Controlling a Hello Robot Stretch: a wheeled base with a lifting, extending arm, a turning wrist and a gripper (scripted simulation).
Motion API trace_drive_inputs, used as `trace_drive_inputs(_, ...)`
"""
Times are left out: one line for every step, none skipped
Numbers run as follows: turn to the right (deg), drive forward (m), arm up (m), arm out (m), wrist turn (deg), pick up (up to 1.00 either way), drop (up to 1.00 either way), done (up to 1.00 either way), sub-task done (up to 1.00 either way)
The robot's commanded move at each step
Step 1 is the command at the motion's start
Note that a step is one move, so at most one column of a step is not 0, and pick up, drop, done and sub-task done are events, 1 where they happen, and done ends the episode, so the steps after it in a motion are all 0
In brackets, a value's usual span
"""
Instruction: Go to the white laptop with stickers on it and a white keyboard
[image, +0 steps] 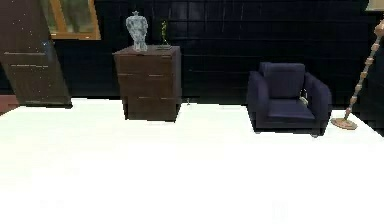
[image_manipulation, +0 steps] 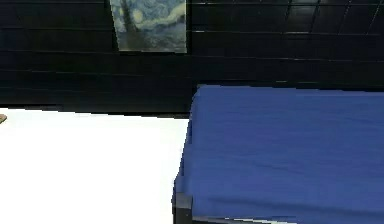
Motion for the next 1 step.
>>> trace_drive_inputs(-45.0, 0.00, 0.00, 0.00, 0.0, 0.00, 0.00, 0.00, 0.00)
